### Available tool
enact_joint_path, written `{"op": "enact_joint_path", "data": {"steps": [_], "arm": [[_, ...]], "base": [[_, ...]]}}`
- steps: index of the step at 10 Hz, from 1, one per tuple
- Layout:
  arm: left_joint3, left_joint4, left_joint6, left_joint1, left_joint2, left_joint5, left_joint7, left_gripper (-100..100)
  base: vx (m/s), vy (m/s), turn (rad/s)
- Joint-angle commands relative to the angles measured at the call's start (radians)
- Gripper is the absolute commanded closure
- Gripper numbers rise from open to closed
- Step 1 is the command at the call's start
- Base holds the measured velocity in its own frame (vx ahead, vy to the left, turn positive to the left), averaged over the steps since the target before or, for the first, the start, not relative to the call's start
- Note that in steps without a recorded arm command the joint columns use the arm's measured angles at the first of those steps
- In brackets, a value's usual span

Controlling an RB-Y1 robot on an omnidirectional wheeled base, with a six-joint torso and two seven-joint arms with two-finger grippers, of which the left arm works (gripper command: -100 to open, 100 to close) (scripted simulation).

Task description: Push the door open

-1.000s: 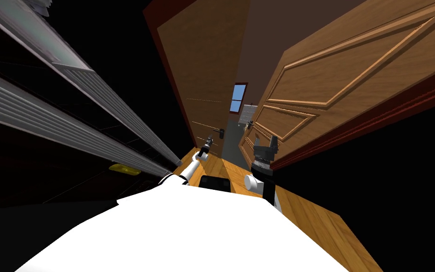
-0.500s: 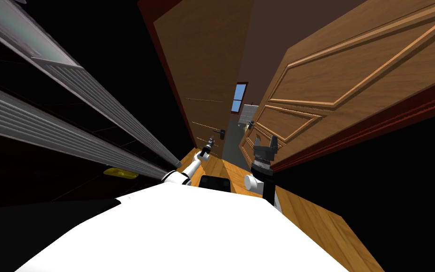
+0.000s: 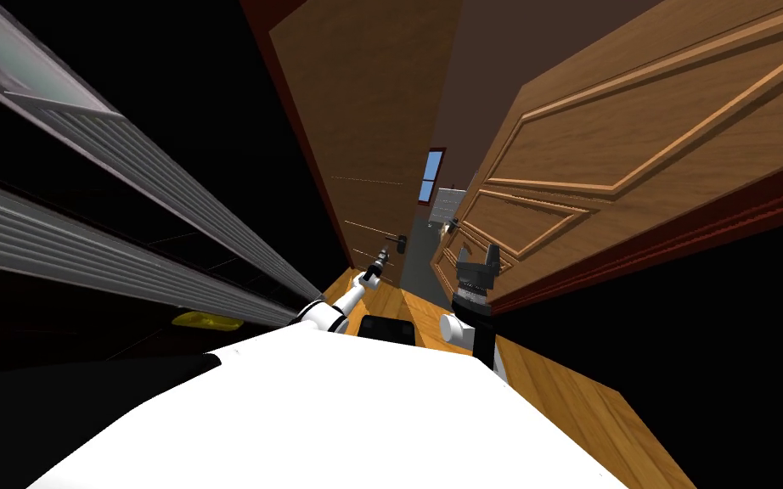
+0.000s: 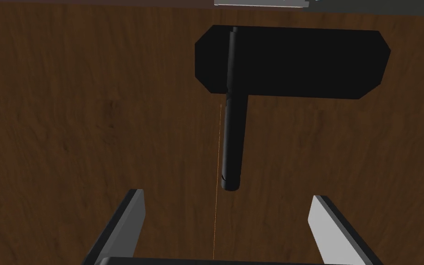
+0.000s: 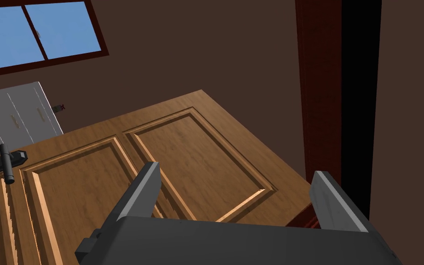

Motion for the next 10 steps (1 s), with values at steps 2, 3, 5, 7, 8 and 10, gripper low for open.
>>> {"op": "enact_joint_path", "data": {"steps": [2, 3, 5, 7, 8, 10], "arm": [[-0.007, 0.05, 0.006, -0.03, -0.01, -0.004, 0.007, -100], [-0.005, 0.046, 0.001, -0.027, -0.008, -0.002, 0.005, -100], [-0.001, 0.051, 0.0, -0.03, 0.039, -0.001, 0.005, -100], [0.003, 0.053, 0.0, -0.031, 0.055, 0.0, 0.004, -100], [0.005, 0.054, 0.0, -0.032, 0.055, 0.001, 0.004, -100], [0.009, 0.056, 0.0, -0.033, 0.038, 0.002, 0.003, -100]], "base": [[0.079, 0.05, -0.019], [0.034, 0.02, -0.005], [0.125, -0.035, -0.021], [0.184, -0.066, -0.02], [0.214, -0.069, -0.024], [0.197, -0.064, -0.019]]}}
